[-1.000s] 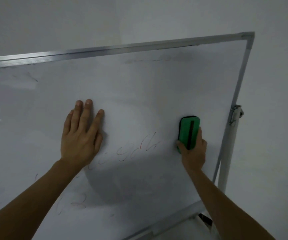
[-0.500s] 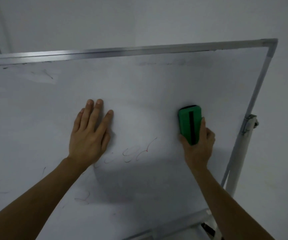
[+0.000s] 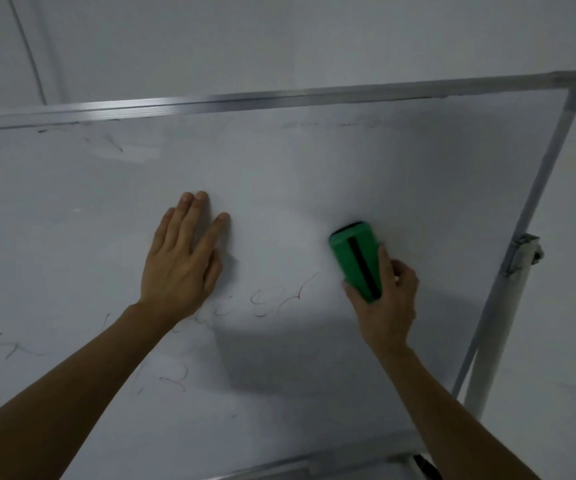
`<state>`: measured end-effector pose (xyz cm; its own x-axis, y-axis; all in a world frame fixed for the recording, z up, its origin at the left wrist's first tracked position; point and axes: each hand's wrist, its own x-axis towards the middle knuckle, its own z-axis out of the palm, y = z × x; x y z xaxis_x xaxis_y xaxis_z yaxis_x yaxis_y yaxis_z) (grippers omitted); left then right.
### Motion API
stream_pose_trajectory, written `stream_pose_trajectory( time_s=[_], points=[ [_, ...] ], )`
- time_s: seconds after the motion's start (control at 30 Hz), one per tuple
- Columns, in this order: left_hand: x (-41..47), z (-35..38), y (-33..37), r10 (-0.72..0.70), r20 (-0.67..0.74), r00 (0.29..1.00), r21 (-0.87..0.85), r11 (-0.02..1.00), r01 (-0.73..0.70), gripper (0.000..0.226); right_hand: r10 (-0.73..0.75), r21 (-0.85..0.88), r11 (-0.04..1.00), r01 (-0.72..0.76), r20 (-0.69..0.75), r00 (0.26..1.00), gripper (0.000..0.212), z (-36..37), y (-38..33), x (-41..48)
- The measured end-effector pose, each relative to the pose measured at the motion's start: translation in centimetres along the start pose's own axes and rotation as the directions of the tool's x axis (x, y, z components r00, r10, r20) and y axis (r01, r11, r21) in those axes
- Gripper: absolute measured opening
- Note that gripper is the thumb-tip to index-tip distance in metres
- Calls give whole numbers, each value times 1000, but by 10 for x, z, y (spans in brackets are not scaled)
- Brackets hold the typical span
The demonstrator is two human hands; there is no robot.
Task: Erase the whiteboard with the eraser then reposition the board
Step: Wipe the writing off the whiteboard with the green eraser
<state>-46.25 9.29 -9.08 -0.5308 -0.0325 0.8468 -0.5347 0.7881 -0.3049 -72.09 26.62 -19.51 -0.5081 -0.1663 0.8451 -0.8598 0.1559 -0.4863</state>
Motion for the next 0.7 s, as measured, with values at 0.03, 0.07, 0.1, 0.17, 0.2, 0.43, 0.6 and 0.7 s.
stream_pose_trajectory(
  time_s=[0.03, 0.07, 0.1, 0.17, 0.2, 0.43, 0.6, 0.7],
  points=[
    [-1, -2, -1, -25, -5, 1000, 2, 1000, 25, 51, 76, 26, 997, -75, -50, 996, 92, 2, -7, 11],
    [-4, -6, -4, -60, -9, 998, 13, 998, 60, 51, 104, 48, 994, -101, -64, 993, 93, 6, -13, 11],
    [-8, -10, -8, -100, -8, 995, 25, 995, 100, 52, 77, 49, 996, -76, -32, 997, 92, 10, -16, -1],
    [-19, -18, -18, -179, 8, 984, 56, 982, 179, 54, -68, -6, 998, 70, 165, 984, 96, 19, -7, -52],
    [-24, -22, -23, -210, 23, 977, 69, 976, 208, 54, -127, -55, 987, 149, 291, 948, 104, 20, 2, -82],
    [-43, -37, -48, -321, 138, 937, 140, 943, 303, 59, -242, 8, 969, 247, 238, 941, 99, 7, 17, -41],
    [-41, -38, -45, -295, 156, 943, 138, 952, 274, 59, 240, 137, 963, -230, -57, 969, 95, 8, -11, 15],
    [-41, -41, -49, -284, 168, 944, 132, 956, 264, 59, 76, 50, 995, -82, 108, 991, 90, 26, -18, -68]
  ],
)
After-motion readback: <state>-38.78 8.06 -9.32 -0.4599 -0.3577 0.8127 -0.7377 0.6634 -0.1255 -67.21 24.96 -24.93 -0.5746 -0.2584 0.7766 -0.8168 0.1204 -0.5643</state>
